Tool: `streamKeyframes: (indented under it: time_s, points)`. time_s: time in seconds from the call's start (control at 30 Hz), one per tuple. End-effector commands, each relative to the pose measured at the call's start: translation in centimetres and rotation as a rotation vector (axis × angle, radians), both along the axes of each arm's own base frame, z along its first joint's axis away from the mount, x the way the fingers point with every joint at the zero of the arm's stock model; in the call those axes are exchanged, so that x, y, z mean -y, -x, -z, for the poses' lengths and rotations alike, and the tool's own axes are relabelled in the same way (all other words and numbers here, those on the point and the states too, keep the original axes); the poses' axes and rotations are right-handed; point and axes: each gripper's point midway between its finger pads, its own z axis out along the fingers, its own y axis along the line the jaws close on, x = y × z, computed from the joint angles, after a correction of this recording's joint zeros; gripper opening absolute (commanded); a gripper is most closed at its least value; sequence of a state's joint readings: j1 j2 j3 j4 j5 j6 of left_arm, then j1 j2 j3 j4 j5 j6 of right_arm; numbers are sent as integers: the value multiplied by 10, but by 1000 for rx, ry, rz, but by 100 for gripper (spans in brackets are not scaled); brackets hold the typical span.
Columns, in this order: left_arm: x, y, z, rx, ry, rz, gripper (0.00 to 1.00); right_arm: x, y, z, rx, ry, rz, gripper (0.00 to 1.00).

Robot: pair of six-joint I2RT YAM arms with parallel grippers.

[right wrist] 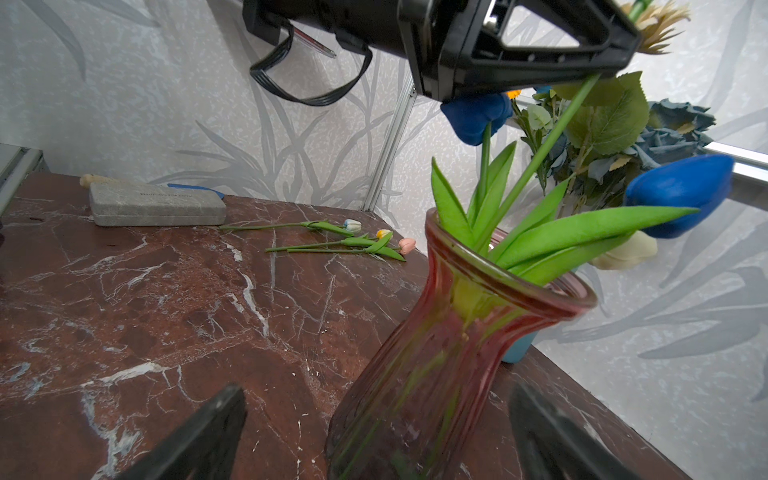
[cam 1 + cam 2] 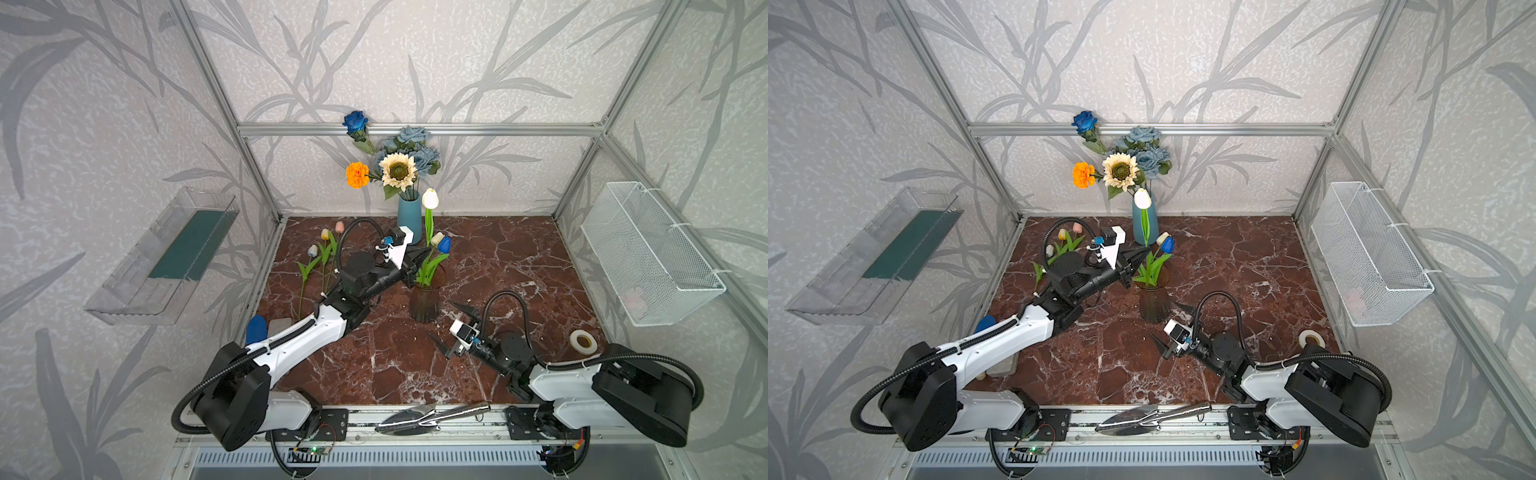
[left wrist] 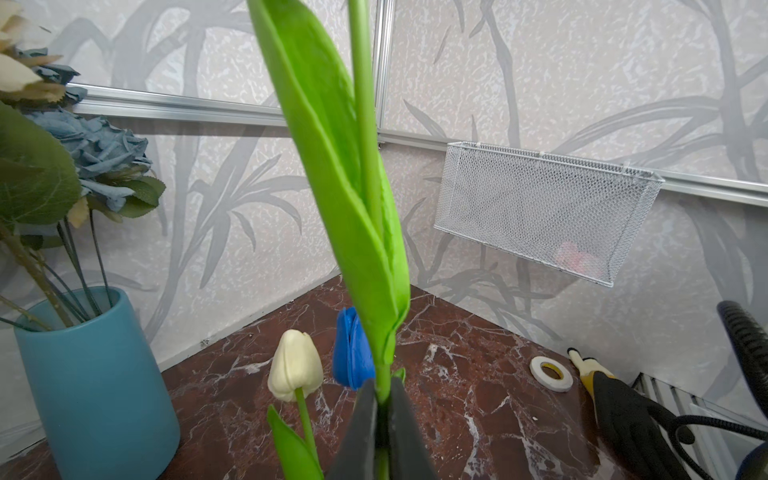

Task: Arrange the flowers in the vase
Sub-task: 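Lower the pale blue tulip into the pink vase and open the left gripper, then move the left gripper back down to the tulip pile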

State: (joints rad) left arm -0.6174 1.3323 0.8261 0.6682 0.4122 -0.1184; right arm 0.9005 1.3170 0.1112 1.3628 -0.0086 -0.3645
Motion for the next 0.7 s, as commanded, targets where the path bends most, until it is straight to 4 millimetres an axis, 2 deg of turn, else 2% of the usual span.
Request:
streamKeyframes:
  time_s: [0.0, 0.13, 0.23, 0.5, 0.67]
  points:
    - [1, 9, 2, 35, -20, 21, 26, -3, 0, -14, 34, -40, -4, 100]
    - [-4, 13, -4, 52, -18, 5, 31, -4, -1, -13, 28, -37, -5, 99]
    - [-5, 17, -11, 70, -21, 9, 40, -5, 0, -14, 27, -40, -12, 99]
    - [-18, 16, -20, 82, -18, -54, 42, -4, 1, -15, 32, -42, -10, 99]
    - [-29, 25, -40, 116, -33, -65, 47, -5, 1, -15, 31, -42, -15, 99]
